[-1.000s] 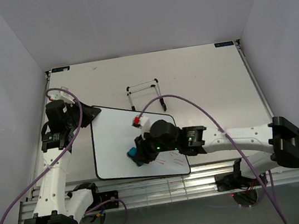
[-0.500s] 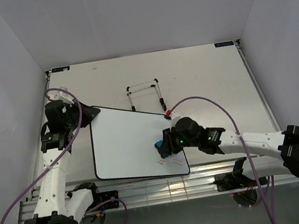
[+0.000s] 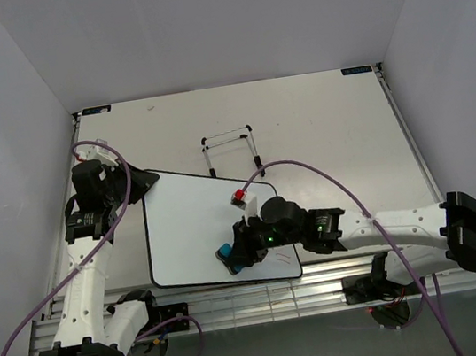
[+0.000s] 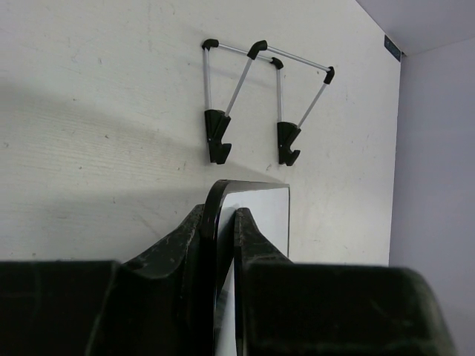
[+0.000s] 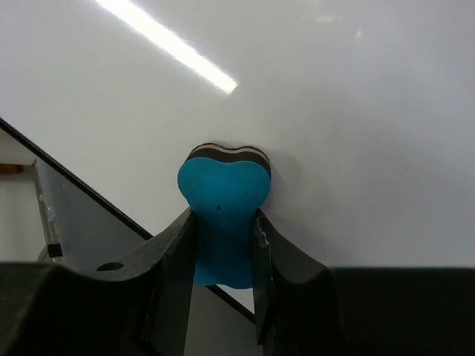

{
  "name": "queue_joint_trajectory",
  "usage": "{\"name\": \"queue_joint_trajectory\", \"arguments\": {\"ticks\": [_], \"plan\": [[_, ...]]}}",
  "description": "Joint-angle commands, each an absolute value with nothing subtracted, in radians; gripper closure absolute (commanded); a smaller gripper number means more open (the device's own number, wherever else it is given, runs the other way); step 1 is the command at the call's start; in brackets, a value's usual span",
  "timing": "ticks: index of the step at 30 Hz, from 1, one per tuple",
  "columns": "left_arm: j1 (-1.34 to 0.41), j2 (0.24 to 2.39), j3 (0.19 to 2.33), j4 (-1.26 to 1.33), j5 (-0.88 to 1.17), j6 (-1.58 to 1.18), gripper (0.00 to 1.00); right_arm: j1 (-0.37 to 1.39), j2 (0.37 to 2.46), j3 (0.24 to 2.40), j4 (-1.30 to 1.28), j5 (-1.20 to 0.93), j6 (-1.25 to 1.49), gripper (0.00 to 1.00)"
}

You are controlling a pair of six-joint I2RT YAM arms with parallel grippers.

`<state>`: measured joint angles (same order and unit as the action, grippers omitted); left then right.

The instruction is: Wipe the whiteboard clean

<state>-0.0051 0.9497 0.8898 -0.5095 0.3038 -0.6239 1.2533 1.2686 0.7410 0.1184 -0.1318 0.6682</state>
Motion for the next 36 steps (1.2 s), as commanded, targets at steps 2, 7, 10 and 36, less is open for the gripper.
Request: {"name": "queue_joint_trajectory", "arguments": {"ticks": [2,7,10,36], "plan": [[-0.017,0.945,0.868,-0.561,0.054,-0.483,1.00,1.206,1.249,0.486,0.011,-0.081,0.729,0.89],[-0.017,0.933,0.856,-0.557,0.044,-0.486,1.00,1.089,1.135,0.273,-0.053,-0.060,0.801,0.89],[-0.017,0.930,0.854,-0.557,0.048,-0.486,1.00,1.039,1.121,0.213,-0.107,-0.038,0.810,0.89],[-0.021,0.922,0.859,-0.549,0.054,-0.486,1.00,1.076,1.264,0.661,-0.121,-0.344,0.623,0.89]]}}
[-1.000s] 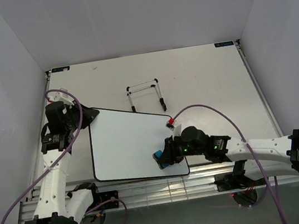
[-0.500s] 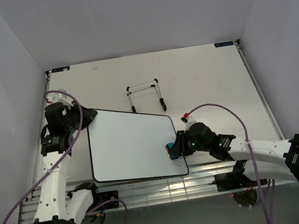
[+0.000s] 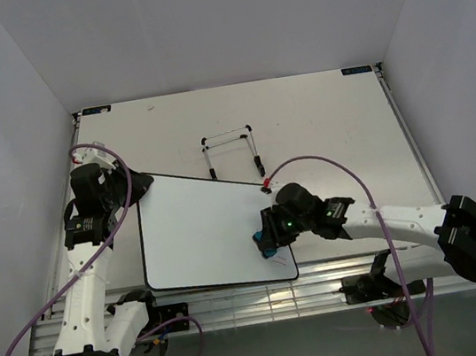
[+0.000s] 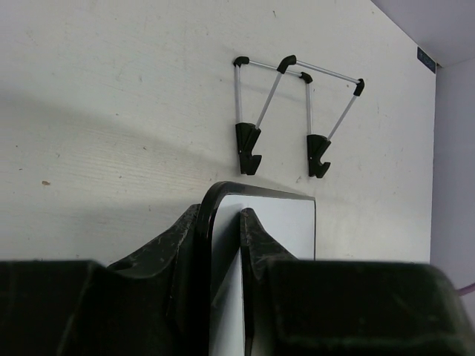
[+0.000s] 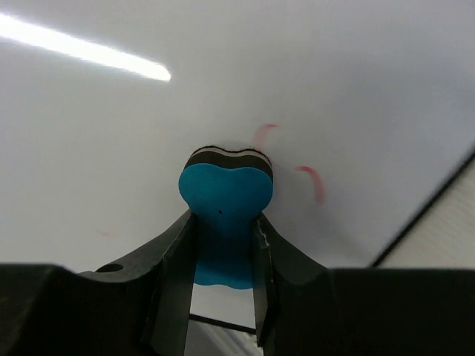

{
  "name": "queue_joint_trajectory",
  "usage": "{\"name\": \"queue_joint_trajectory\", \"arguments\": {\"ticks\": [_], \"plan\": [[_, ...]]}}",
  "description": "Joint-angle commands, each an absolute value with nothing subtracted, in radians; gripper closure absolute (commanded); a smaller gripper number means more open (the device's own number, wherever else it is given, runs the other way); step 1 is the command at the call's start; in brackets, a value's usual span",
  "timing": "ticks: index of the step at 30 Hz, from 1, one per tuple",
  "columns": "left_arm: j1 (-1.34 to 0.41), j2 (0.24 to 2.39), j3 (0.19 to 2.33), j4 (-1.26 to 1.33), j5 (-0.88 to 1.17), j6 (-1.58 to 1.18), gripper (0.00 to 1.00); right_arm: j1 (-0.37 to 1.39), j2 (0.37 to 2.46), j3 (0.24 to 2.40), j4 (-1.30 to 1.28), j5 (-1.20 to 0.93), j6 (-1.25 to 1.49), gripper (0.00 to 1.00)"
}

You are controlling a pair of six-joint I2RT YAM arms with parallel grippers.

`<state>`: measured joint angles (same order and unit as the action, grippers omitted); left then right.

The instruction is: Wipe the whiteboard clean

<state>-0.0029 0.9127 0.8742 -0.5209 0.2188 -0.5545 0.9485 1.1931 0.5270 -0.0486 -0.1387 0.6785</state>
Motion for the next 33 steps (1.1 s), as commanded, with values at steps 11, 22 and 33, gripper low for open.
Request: {"name": "queue_joint_trajectory", "arguments": {"ticks": [11,22,33], "plan": [[-0.029,0.916,0.870,-0.569,0.015,-0.483,1.00,1.106,1.350,0.643,-0.144,-0.307,0.612,0.90],[-0.035,0.916,0.859,-0.555,0.020,-0.483,1.00,0.697,1.295,0.440,-0.304,-0.201,0.491,0.90],[-0.035,0.904,0.847,-0.548,0.026,-0.483,1.00,0.887,1.420,0.868,-0.166,-0.474,0.508,0.92]]}}
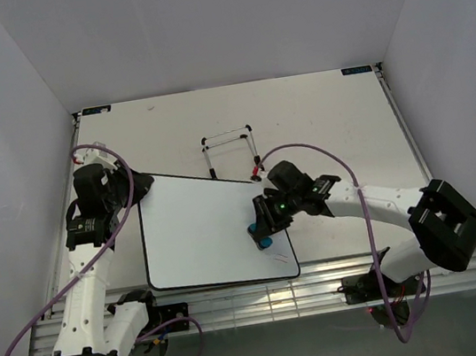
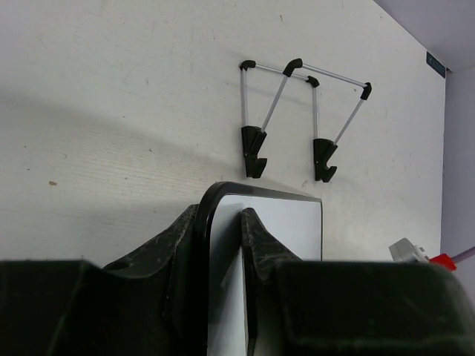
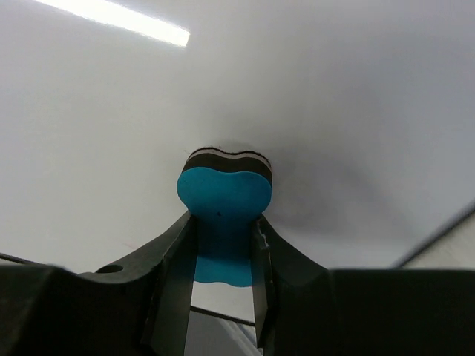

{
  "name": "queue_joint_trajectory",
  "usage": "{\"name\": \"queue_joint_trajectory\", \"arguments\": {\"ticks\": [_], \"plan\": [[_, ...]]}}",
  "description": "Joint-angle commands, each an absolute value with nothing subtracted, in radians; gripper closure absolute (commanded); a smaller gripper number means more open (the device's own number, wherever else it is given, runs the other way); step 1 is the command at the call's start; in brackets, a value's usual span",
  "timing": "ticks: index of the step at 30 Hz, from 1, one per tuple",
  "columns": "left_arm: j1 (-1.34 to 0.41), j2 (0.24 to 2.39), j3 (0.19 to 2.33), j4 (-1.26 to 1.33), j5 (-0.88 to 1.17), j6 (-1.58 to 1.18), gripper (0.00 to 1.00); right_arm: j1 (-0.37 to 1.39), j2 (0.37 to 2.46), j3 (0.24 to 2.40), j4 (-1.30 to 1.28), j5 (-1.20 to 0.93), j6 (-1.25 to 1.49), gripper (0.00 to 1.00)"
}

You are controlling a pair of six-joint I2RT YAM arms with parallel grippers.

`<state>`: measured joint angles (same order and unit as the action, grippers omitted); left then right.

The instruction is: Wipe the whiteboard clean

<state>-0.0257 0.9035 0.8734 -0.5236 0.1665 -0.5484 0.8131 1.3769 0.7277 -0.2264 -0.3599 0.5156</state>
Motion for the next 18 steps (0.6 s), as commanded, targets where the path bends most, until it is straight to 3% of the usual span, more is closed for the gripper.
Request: {"name": "queue_joint_trajectory", "arguments": {"ticks": [1,6,14,18], "plan": [[-0.035,0.902,0.848,-0.548,0.026,-0.483,1.00,0.896,1.454,0.893,-0.166,-0.482,0.503,0.92],[-0.034,0.897,0.848,-0.549,0.020,-0.480,1.00,0.885,1.523,0.925,-0.204,-0.453,0.459,0.92],[-0.037,0.891,0.841,-0.549,0.015,-0.482,1.00,0.697,1.487,0.619,-0.274,-0.266,0.423,0.92],[-0.037,0.897,0.844,-0.546,0.017,-0.483,1.00,0.712,1.404,0.577,-0.304,-0.262,0.419,0.92]]}}
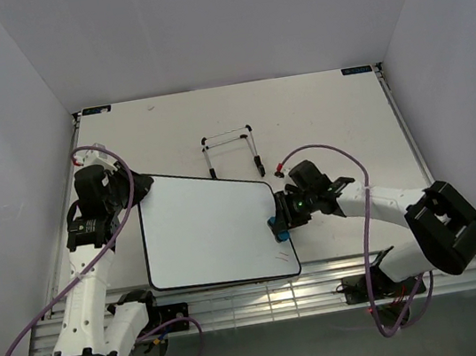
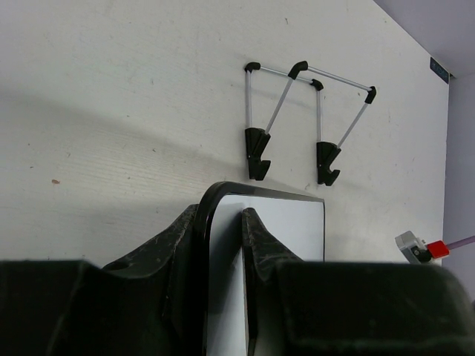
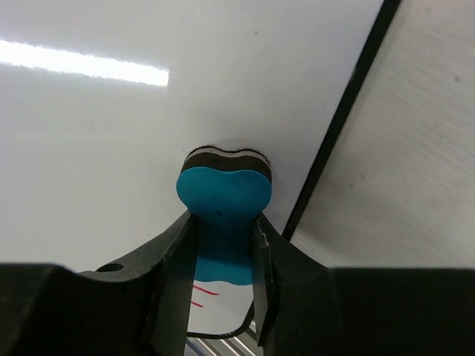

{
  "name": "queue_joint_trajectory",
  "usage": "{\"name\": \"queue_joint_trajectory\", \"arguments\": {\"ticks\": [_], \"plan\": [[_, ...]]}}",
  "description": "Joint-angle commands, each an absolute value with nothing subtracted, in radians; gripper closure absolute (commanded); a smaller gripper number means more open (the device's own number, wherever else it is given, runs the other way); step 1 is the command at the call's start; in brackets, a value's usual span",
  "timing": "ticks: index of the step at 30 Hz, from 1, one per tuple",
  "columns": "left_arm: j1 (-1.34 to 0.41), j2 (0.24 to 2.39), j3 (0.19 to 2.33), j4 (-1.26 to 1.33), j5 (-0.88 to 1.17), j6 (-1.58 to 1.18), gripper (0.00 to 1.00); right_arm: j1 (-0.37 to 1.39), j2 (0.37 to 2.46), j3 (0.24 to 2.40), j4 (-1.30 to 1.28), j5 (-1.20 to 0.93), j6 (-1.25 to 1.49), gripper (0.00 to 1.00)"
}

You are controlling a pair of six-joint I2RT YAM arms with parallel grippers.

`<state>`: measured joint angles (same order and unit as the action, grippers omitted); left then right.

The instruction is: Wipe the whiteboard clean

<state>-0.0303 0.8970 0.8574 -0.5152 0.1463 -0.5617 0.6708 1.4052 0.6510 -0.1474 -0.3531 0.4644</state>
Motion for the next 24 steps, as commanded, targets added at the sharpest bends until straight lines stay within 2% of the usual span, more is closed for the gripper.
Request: {"name": "queue_joint_trajectory", "arguments": {"ticks": [1,6,11,16,19,24], "plan": [[-0.037,0.899,0.845,-0.545,0.017,-0.485,1.00,0.725,1.355,0.572,-0.296,-0.271,0.437,0.92],[-0.035,0.904,0.842,-0.538,0.018,-0.486,1.00,0.902,1.256,0.630,-0.177,-0.336,0.529,0.92],[-0.037,0.908,0.847,-0.538,0.026,-0.485,1.00,1.054,1.328,0.793,-0.136,-0.341,0.534,0.92],[-0.037,0.905,0.848,-0.543,0.028,-0.485,1.00,1.085,1.408,0.891,-0.140,-0.325,0.494,0.92],[-0.037,0.902,0.850,-0.545,0.026,-0.485,1.00,1.069,1.417,0.878,-0.153,-0.253,0.482,0.92],[-0.038,0.904,0.854,-0.548,0.025,-0.483,1.00,0.999,1.372,0.670,-0.184,-0.163,0.535,0.92]]}}
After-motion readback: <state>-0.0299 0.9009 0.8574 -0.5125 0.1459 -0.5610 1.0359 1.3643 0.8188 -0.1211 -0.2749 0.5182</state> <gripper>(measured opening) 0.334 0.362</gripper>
